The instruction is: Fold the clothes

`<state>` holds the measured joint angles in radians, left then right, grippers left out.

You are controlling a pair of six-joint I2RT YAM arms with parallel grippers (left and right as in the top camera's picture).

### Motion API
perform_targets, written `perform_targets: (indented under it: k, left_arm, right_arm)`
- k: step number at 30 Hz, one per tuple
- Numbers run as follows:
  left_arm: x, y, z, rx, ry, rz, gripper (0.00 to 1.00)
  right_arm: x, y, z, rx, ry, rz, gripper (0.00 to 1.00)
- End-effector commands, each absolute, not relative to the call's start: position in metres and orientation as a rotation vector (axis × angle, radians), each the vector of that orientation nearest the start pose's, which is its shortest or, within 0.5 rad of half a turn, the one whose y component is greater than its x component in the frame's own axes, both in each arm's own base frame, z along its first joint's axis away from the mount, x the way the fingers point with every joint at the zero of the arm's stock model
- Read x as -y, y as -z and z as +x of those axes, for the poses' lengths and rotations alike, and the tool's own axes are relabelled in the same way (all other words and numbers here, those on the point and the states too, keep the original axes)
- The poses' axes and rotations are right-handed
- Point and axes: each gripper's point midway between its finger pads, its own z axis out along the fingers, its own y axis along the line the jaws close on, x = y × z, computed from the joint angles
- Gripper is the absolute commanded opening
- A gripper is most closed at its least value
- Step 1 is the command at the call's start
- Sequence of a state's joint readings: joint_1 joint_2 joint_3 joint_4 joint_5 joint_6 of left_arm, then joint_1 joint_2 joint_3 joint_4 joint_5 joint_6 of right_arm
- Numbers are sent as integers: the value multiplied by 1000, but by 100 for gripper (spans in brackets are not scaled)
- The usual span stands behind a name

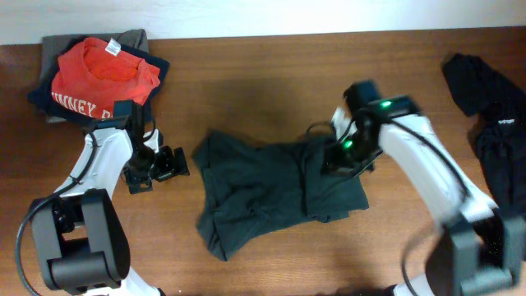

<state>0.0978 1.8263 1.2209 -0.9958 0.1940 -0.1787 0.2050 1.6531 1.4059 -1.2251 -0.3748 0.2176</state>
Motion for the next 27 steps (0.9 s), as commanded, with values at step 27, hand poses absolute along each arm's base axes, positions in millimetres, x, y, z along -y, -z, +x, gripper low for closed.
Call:
perform_targets:
  k: [27]
  left_arm:
    - [81,9,277,-3023,921,-339,99]
  right_arm:
    - [-102,-168,280,-3024,-428,-6,99]
